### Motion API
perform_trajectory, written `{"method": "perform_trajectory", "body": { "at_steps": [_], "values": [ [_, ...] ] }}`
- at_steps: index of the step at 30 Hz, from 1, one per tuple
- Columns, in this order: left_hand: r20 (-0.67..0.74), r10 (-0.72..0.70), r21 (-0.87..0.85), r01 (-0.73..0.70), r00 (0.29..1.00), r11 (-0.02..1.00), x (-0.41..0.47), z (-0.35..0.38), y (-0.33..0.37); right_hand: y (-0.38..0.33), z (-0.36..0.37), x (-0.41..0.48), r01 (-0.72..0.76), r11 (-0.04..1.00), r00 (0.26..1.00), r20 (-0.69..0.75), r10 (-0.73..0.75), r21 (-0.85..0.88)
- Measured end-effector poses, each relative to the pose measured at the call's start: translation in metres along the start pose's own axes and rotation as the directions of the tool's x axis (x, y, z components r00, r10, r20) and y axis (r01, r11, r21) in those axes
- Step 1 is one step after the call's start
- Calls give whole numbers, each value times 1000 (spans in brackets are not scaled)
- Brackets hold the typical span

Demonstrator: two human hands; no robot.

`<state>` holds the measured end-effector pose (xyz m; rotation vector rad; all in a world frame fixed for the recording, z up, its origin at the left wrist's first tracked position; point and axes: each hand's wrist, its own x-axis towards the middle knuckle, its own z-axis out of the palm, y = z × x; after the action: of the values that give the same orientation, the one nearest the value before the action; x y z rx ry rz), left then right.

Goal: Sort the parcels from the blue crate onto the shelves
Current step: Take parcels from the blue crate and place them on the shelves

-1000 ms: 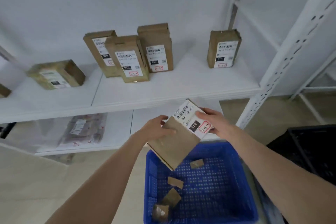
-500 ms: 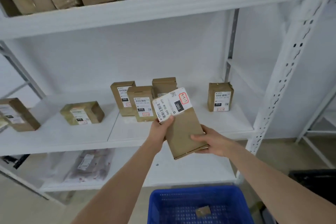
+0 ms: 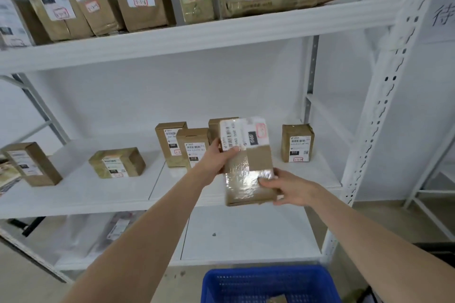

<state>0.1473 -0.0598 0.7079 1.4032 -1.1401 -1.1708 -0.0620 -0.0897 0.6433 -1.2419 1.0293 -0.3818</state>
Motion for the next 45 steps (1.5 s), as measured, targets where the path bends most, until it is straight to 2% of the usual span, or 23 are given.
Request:
{"method": "perform_trajectory", "body": {
  "at_steps": [1,2,3,5,6,8,10,12,13,15,17,18,20,24,32,38,41,45],
  "values": [
    [43,22,107,-26,999,994,-2,3,4,0,7,-1,-21,998,1000,19,22,-66],
    [77,55,221,-71,996,973,-4,4,9,-1,11,-2,-8,998,1000,13,9,-60],
    [116,81,319,-115,990,941,-6,3,14,-3,11,-2,38,998,999,-22,-37,40],
    [218,66,459,-162,974,873,-9,-1,23,-9,6,-1,162,933,979,-168,-112,323],
    [261,36,515,-170,965,840,-10,-3,26,-13,1,-2,207,899,967,-221,-128,386],
    [289,3,613,-187,957,767,-7,-4,28,-19,-4,-4,235,912,959,-233,-161,336],
    [156,87,755,-176,984,632,-1,-4,22,-18,-2,-2,242,912,950,-272,-153,330],
    [-75,244,873,-54,967,484,3,-10,15,-14,1,-1,261,858,938,-326,-118,442],
    [-180,282,861,13,942,508,4,-15,11,-12,1,-2,276,826,931,-350,-104,491],
    [-327,185,698,105,927,708,5,-23,4,-11,1,-3,302,769,923,-373,-90,563],
    [-330,11,456,149,944,877,7,-28,-4,-10,0,-3,313,738,922,-378,-84,598],
    [-311,-48,381,170,949,909,6,-29,-9,-11,1,-3,314,732,923,-375,-86,605],
    [-306,-79,345,188,949,920,3,-29,-14,-11,3,-4,312,730,924,-374,-83,608],
    [-325,-40,344,157,945,926,-4,-29,-14,-10,2,-3,294,732,931,-359,-72,614],
    [-393,13,382,151,919,912,-30,-62,-21,-14,41,15,251,831,914,-405,-35,496],
    [-401,48,400,127,915,908,-50,-116,-34,-29,97,29,300,889,905,-398,-151,345],
    [-414,61,379,111,908,919,-55,-158,-44,-34,136,43,313,891,901,-399,-169,329],
    [-422,87,455,128,902,881,-64,-232,-58,-42,209,74,318,894,897,-406,-175,317]
  ]
}}
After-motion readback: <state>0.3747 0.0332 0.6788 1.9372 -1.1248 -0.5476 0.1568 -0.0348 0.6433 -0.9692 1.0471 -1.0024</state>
